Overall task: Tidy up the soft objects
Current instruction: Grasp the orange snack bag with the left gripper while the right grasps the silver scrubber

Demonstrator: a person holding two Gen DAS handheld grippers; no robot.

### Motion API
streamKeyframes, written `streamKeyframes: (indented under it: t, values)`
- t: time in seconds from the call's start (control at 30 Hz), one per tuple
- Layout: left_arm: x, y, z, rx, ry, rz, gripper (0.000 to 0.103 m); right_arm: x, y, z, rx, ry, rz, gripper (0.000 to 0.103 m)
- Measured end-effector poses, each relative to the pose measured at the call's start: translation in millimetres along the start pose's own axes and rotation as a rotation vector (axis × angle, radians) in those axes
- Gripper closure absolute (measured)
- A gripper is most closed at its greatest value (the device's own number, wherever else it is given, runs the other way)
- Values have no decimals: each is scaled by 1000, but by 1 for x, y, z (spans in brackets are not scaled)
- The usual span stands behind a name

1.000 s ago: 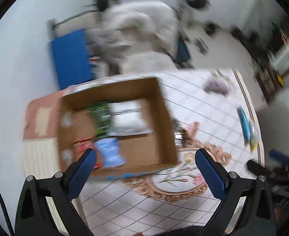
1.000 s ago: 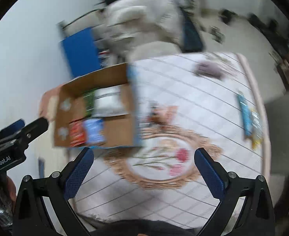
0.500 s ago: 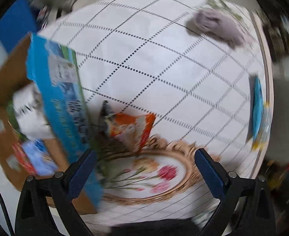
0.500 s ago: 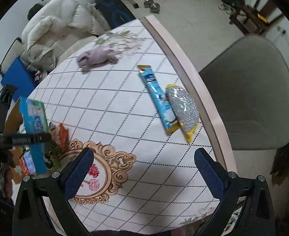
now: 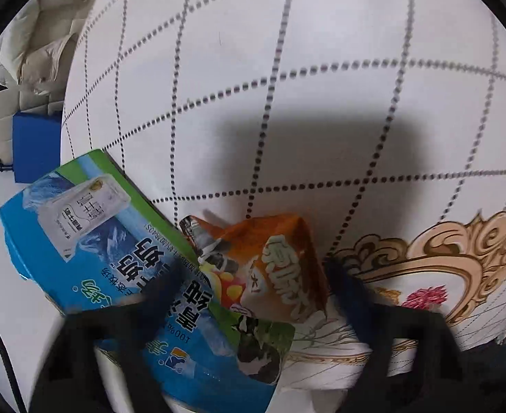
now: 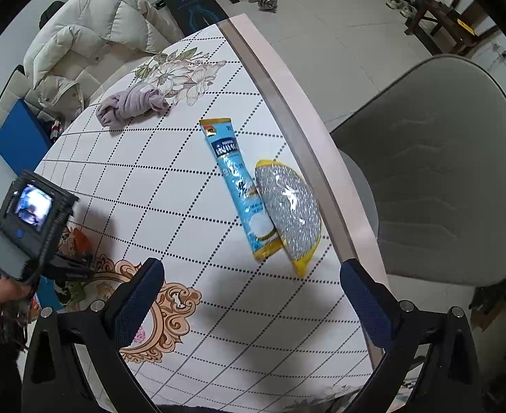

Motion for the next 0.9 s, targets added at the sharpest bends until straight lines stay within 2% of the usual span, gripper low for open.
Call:
streamKeyframes:
  t: [0.1,0.23,0.3,0.37,0.43,0.47,0.57,0.63,0.67,0.7,0.8,0.9]
  values:
    - [1,4,-5,-37,17,-25,46,6,4,8,23,-20,10,0]
    - [2,20,-30,-244,54,-103,47,11,26,29,1,-46,54,3]
    - [4,29,-45,-344,83,-138,47,15,44,49,-34,-76,84,9]
    - [7,43,-53,-444,96,-146,45,18,53,70,-56,-101,74,10]
    - [10,54,-53,-520,84,-136,44,19,57,90,-67,-130,54,10]
    - [10,60,-50,-555,61,-134,41,19,57,100,-61,-149,40,10]
    - [10,66,-49,-614,54,-122,37,14,53,124,-19,-201,25,10]
    - [8,65,-49,-624,59,-114,37,9,49,130,41,-208,45,30]
    - [9,64,-55,-623,65,-114,37,7,48,131,61,-212,66,46]
    - [6,62,-55,-618,72,-112,37,6,50,128,42,-186,77,55]
    - [-1,57,-55,-604,81,-116,37,-3,52,126,46,-191,93,58]
    - [7,54,-54,-650,75,-175,37,-15,50,122,36,-189,81,60]
Point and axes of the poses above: each gripper's, at about its wrist camera, not at the fingertips, and z roughly the way its jaws point, y to its right, x to its top, the point moved 6 cm from there along z, roughly the way its jaws point, and after that the axes turned 3 degrees about y, right-handed, at the moved point
